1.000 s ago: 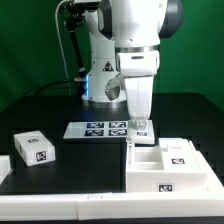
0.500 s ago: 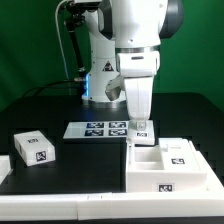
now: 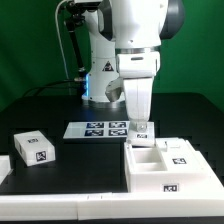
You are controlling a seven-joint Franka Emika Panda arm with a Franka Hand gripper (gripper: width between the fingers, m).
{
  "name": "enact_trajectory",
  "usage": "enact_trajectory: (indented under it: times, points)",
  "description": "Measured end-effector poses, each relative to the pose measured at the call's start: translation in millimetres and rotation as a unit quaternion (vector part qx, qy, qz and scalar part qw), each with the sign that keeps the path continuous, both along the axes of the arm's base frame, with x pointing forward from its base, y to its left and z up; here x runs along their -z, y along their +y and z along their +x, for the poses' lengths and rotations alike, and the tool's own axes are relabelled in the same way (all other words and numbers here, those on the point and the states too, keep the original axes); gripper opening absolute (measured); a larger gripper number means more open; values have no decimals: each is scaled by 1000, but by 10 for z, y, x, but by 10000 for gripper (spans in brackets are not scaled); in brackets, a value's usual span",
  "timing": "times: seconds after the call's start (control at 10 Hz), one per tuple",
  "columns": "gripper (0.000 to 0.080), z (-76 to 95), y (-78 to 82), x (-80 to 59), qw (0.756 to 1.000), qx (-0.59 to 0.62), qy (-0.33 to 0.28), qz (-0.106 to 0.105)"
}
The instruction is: Assemble cabinet
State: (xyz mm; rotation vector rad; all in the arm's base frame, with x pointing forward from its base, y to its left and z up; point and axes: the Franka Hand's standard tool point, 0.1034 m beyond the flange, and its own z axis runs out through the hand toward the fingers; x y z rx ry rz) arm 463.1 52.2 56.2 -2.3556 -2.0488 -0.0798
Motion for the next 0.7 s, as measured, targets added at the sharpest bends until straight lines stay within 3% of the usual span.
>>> enact_trajectory:
  times: [0.7]
  points:
    - [70, 6, -73, 53, 1000, -17, 8, 0]
